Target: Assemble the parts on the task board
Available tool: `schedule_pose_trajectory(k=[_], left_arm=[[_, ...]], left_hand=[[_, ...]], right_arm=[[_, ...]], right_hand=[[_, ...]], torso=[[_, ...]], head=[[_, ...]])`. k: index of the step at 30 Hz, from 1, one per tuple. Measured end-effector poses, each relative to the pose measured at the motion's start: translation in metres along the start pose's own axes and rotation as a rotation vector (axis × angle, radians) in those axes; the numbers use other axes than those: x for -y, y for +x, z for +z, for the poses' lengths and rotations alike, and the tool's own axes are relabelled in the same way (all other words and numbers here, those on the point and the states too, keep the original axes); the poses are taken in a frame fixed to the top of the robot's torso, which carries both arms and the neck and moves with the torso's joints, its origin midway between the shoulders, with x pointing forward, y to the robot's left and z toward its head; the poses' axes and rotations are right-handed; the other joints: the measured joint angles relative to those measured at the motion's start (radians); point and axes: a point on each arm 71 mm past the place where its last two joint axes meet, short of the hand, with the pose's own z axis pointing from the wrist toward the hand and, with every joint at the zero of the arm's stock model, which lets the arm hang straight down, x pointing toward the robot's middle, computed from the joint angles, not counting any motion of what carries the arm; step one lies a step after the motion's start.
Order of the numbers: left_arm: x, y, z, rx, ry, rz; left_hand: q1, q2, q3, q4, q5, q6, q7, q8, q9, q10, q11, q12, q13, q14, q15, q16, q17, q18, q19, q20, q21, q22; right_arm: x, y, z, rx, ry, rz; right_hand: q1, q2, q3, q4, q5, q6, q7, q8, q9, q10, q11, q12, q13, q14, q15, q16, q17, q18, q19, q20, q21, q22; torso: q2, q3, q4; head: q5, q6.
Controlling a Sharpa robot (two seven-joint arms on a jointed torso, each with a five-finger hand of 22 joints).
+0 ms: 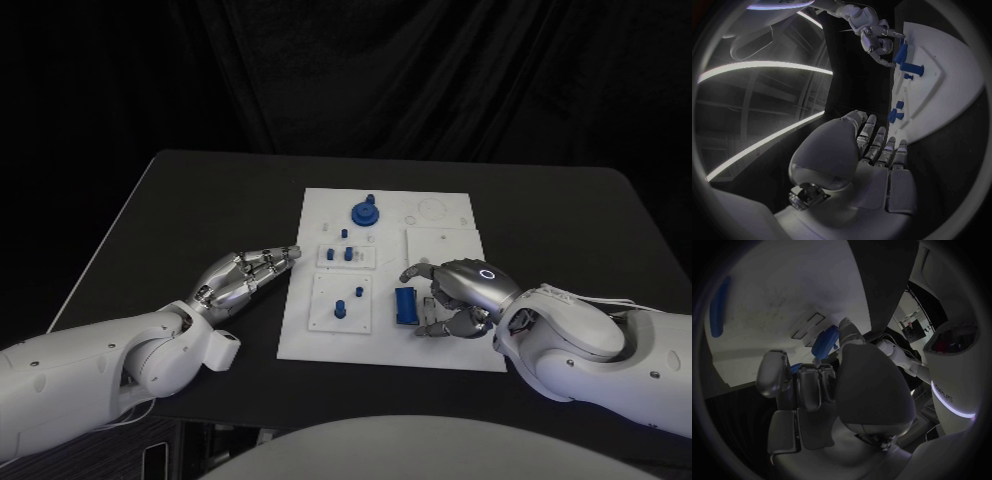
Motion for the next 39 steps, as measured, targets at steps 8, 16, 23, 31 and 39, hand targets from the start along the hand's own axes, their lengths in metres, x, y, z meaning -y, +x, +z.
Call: schedule_pose_trajectory(k=[8,16,23,31,39], left_arm=[[-0.0002,-0.0005,0.0003,0.001,0.0,0.001],[-0.0008,-0.0004,0.0015,-0.001,0.0,0.001],[-0.0011,-0.0005,0.002,-0.004,0.0,-0.001],[-0.0013,-0.0013,0.0023,-0.006,0.0,-0.002],[-0.0015,-0.0016,0.0025,-0.008,-0.001,-0.004]], left_hand=[[0.0,0.0,0.003,-0.003,0.0,0.0,0.0,0.0,-0.001,-0.002,0.002,0.0,0.0,0.0,0.0,0.0,0.0,0.0,0.001,0.006,0.0,0.002],[0.0,0.0,0.006,0.0,0.0,-0.004,0.004,0.0,-0.003,-0.007,0.007,-0.009,-0.001,-0.004,0.004,0.0,0.0,0.0,0.001,0.015,0.0,0.004],[0.0,0.0,0.008,-0.003,-0.001,-0.011,0.004,-0.004,-0.004,-0.007,0.007,-0.011,-0.001,0.0,0.007,0.0,0.0,0.0,0.006,0.02,0.0,0.006],[0.0,0.0,0.011,0.0,-0.001,-0.011,0.004,-0.004,-0.005,-0.011,0.011,-0.016,-0.002,0.004,0.011,0.0,0.0,0.0,0.005,0.027,0.0,0.007],[0.0,0.0,0.014,-0.003,-0.001,-0.015,0.007,-0.004,-0.005,-0.011,0.011,-0.016,-0.002,0.004,0.011,0.0,0.0,0.0,0.005,0.027,0.0,0.009]], right_arm=[[0.0003,0.0008,0.0032,0.011,0.0,-0.004],[0.0007,0.0026,0.0075,0.02,0.0,-0.007],[-0.0003,0.0053,0.0093,0.026,-0.003,-0.002],[0.0,0.0049,0.0089,0.042,-0.003,0.003],[0.0003,0.0018,0.0044,0.068,-0.004,0.014]], right_hand=[[-0.02,0.04,0.029,-0.001,0.067,0.025,0.014,0.081,0.002,0.0,0.007,0.004,0.0,0.001,0.006,0.0,0.0,0.0,0.007,0.007,0.0,0.0],[-0.041,0.06,0.042,-0.004,0.086,0.052,0.016,0.134,0.0,0.0,0.014,0.004,0.0,-0.001,0.008,0.0,0.0,0.0,0.007,0.014,0.0,0.0],[-0.057,0.082,0.051,-0.007,0.151,0.088,0.019,0.195,-0.001,0.003,0.018,0.014,0.0,-0.001,0.008,0.008,0.0,0.0,0.011,0.018,0.0,0.0],[-0.057,0.084,0.07,-0.007,0.313,0.115,0.021,0.238,-0.003,0.013,0.019,0.019,0.0,-0.001,0.008,0.014,0.0,0.0,0.018,0.017,0.017,0.0],[-0.057,0.084,0.108,-0.008,0.476,0.129,0.036,0.238,-0.291,0.038,0.019,0.03,0.0,-0.001,0.008,0.024,0.0,0.0,0.029,0.014,0.047,0.0]], torso=[[0.0,-0.0004,0.0],[-0.001,-0.0004,0.0],[-0.001,-0.0005,0.0],[-0.001,-0.0004,0.0],[-0.001,-0.0004,0.0]], head=[[0.002,0.0],[0.002,0.0],[0.004,0.0],[0.007,0.0],[0.008,0.0]])
